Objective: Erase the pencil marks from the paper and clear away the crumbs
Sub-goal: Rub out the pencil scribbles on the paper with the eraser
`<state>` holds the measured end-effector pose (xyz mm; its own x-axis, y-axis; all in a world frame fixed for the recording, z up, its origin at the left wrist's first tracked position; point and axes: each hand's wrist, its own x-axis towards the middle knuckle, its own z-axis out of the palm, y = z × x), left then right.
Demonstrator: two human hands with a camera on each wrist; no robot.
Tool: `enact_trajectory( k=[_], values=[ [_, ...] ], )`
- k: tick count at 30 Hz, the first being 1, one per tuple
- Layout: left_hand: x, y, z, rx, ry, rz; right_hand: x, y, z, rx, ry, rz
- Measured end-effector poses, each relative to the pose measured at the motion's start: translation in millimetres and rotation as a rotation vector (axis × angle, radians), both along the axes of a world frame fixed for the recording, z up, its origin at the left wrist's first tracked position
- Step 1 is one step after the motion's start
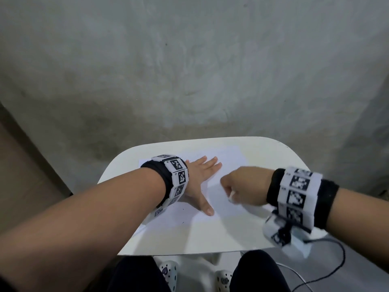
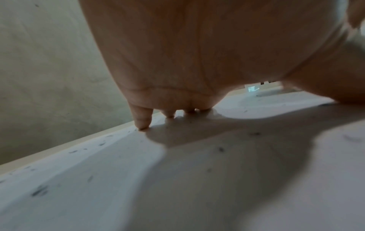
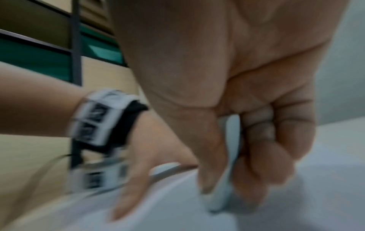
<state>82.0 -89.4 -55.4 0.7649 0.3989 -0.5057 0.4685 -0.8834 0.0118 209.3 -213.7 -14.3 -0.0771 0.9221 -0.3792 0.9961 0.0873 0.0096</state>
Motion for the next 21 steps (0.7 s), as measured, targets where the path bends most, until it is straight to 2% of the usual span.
enact_trajectory(
  k=[4,8,11,15,19,21],
  values=[
    [-1,2,-1,0.01,-0.002,0.004,41,13,17,0.057,-0.015,-0.211],
    [8,-2,8,0.073,-0.007,0.008,52,21,25,0.145,0.069,-0.267],
    [25,-5,12,0.06,-0.081,-0.029,45,28,24,0.137,-0.021,-0.214],
    [36,-10,6,-0.011,-0.094,-0.05,31,29,11,0.019,-0.151,-0.124],
    [34,-9,2,-0.005,-0.069,-0.037,35,0,8,-0.005,-0.219,0.009],
    [35,-9,1,0.0,-0.064,-0.037,34,-16,10,-0.008,-0.194,0.072]
  ],
)
